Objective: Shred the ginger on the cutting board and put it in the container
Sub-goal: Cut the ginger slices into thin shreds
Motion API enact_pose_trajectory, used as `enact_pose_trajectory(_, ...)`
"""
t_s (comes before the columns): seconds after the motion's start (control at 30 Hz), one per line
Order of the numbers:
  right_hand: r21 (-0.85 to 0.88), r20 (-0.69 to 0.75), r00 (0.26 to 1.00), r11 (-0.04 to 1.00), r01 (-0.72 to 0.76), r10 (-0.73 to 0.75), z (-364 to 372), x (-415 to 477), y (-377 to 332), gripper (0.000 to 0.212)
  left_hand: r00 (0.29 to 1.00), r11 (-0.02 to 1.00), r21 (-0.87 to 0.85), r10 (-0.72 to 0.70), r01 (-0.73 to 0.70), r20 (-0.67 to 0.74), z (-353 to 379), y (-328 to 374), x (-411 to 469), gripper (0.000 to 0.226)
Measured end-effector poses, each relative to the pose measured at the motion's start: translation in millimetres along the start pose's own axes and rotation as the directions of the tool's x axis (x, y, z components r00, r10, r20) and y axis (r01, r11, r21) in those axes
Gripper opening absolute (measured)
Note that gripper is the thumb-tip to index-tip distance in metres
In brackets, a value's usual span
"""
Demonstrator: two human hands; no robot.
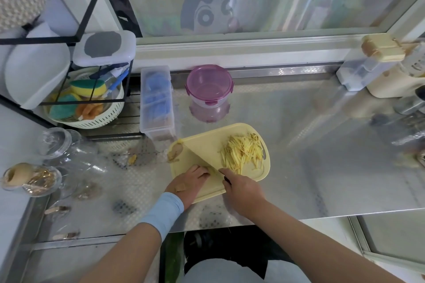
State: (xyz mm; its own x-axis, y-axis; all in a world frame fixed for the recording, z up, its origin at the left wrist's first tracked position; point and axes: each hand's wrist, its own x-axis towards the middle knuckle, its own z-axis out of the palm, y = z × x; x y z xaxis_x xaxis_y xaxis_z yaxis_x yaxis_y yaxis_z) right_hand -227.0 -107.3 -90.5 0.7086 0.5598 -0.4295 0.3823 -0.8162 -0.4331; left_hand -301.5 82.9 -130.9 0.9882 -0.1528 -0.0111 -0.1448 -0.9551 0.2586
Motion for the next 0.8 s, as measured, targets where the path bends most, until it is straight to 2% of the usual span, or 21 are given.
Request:
enact_pose_trajectory(0.1, -0.050, -0.027, 0.999, 0.999, 0.021, -0.023, 1.1, -3.5, 1.2, 0.038, 1.000, 1.000, -0.017, -0.009, 0.009, -0.007, 7.1, -3.1, -0.3, 0.062)
enact_pose_trajectory(0.17, -0.076, -0.035, 0.999, 0.997, 0.033, -0.036, 3.5, -7.4, 0.3, 0.038, 0.997, 1.000, -0.021, 0.012, -0.014, -0.077, 15.3, -8.9, 4.9, 0.055)
enact_pose_trajectory(0.23, -0.103, -0.033, 0.999, 0.994, 0.040, -0.044, 7.6, -10.9, 0.6, 0.038, 0.990, 0.994, -0.086, 0.049, -0.061, -0.134, 19.4, -11.4, 14.0, 0.036)
enact_pose_trajectory(0.3, -0.124, -0.029, 0.999, 0.992, 0.026, -0.030, 11.2, -12.7, 1.0, 0.038, 0.985, 0.994, -0.041, 0.094, -0.100, -0.144, 19.0, -10.9, 18.8, 0.018)
enact_pose_trajectory(0.33, -0.132, -0.031, 0.999, 0.991, 0.024, -0.028, 12.3, -12.7, 1.2, 0.039, 0.986, 0.995, -0.027, 0.092, -0.097, -0.137, 18.8, -10.0, 18.7, 0.019)
enact_pose_trajectory(0.43, -0.153, -0.041, 0.999, 0.988, 0.022, -0.028, 13.8, -13.2, 1.1, 0.040, 0.995, 0.997, -0.067, 0.021, -0.028, -0.093, 21.6, -8.7, 17.6, 0.045)
enact_pose_trajectory(0.47, -0.152, -0.042, 0.999, 0.988, 0.017, -0.024, 14.3, -14.0, 1.8, 0.041, 0.992, 0.998, -0.056, 0.008, -0.016, -0.125, 23.7, -8.7, 18.0, 0.048)
enact_pose_trajectory(0.63, -0.164, -0.039, 0.999, 0.986, -0.013, 0.007, 19.2, -16.8, 3.0, 0.050, 0.979, 0.998, -0.062, -0.042, 0.030, -0.200, 20.5, -1.4, 14.5, 0.046)
enact_pose_trajectory(0.8, -0.169, -0.041, 0.999, 0.986, -0.014, 0.008, 16.2, -15.8, 1.8, 0.044, 0.967, 0.998, -0.032, -0.059, 0.053, -0.246, 10.7, 5.7, 15.7, 0.048)
